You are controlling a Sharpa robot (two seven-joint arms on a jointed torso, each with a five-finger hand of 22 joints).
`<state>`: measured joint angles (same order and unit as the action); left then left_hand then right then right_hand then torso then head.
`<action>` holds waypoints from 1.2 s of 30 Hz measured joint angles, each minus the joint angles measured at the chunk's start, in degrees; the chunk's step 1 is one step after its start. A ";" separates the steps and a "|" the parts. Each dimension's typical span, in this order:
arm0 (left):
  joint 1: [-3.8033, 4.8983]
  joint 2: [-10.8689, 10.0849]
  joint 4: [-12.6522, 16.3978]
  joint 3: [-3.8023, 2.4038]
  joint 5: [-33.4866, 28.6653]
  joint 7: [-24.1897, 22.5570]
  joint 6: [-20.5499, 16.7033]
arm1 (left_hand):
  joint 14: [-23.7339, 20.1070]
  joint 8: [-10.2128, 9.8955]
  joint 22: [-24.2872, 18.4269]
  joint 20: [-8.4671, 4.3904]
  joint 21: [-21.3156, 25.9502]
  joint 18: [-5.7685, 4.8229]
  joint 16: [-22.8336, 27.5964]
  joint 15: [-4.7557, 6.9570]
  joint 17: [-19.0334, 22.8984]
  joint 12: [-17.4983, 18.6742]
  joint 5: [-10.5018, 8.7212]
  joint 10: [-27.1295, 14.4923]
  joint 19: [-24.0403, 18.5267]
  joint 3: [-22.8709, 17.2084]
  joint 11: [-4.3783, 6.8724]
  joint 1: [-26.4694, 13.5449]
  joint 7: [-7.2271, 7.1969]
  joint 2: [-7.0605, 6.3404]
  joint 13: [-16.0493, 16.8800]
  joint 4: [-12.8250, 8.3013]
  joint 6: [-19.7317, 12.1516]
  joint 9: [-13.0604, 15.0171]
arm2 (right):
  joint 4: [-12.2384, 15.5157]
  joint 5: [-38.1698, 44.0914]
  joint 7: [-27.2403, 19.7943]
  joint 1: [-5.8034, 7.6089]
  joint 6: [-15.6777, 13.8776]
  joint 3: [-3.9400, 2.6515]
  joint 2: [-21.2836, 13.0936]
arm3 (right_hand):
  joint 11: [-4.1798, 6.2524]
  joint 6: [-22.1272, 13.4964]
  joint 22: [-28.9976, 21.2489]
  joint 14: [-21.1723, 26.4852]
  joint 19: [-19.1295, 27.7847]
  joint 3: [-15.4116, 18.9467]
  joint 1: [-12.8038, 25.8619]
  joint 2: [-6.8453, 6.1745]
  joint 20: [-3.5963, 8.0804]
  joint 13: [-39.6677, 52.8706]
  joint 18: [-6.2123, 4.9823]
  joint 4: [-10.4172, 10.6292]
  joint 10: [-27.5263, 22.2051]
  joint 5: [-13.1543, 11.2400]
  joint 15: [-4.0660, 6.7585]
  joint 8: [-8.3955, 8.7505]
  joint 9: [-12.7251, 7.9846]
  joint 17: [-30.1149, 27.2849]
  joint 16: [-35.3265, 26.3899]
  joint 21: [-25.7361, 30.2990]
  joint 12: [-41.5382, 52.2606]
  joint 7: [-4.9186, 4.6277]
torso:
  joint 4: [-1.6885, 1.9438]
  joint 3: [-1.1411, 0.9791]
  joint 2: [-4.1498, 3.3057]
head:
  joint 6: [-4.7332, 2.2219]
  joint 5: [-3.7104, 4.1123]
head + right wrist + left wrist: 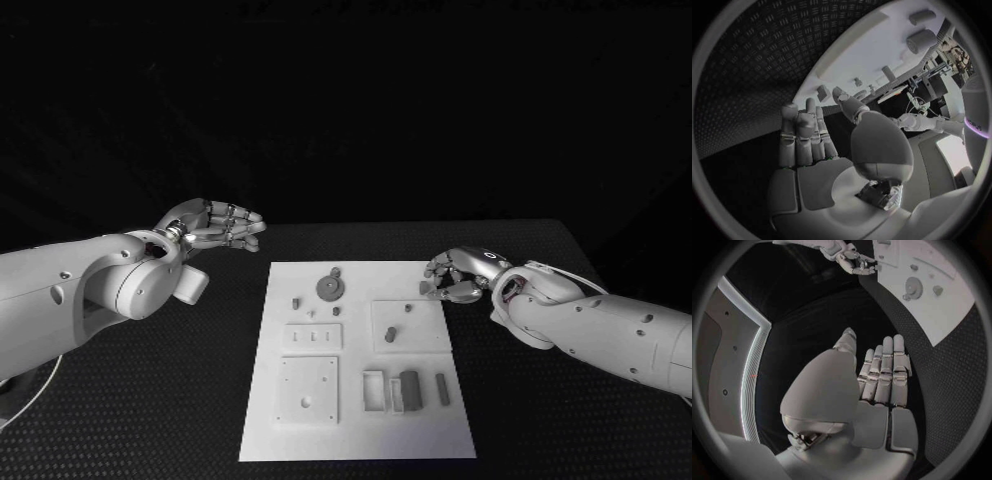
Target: Assemble the parts on the task board
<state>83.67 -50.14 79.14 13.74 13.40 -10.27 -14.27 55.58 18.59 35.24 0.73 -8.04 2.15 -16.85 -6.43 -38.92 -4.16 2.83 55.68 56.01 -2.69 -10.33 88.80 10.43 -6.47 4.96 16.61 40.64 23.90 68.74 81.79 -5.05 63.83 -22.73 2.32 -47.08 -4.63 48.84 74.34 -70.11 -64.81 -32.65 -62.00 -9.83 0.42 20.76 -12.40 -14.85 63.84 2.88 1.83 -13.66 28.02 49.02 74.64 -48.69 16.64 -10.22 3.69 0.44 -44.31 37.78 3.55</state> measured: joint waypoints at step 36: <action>-0.03 -0.41 0.12 0.00 0.03 0.02 0.09 | 0.00 0.00 0.06 0.01 0.00 0.36 0.26 0.00 -0.28 0.00 0.00 0.85 0.00 -0.16 -0.20 -0.47 0.00 -0.01 0.25 0.16 0.00 0.00 | -3.71 0.89 0.52 -1.39 -0.70 -0.05 3.30 | 0.24 0.03 0.07 -0.39 -0.72 0.65 -0.55 1.19 0.07 8.72 0.02 0.30 0.83 0.00 1.09 -0.32 -0.45 0.82 -0.91 0.68 3.72 0.72 | -0.12 0.11 -0.01 | 0.54 -0.37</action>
<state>83.65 -50.54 79.26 13.74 13.42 -10.26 -14.18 55.59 18.59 35.30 0.74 -8.04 2.50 -16.59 -6.43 -39.21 -4.16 2.83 56.53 56.01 -2.85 -10.53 88.33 10.43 -6.48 5.21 16.77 40.64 23.90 65.03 82.68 -4.53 62.44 -23.43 2.27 -43.78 -4.40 48.87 74.40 -70.51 -65.53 -32.00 -62.55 -8.64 0.50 29.48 -12.38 -14.55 64.67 2.88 2.91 -13.98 27.57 49.84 73.73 -48.01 20.36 -9.50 3.57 0.55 -44.32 38.32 3.18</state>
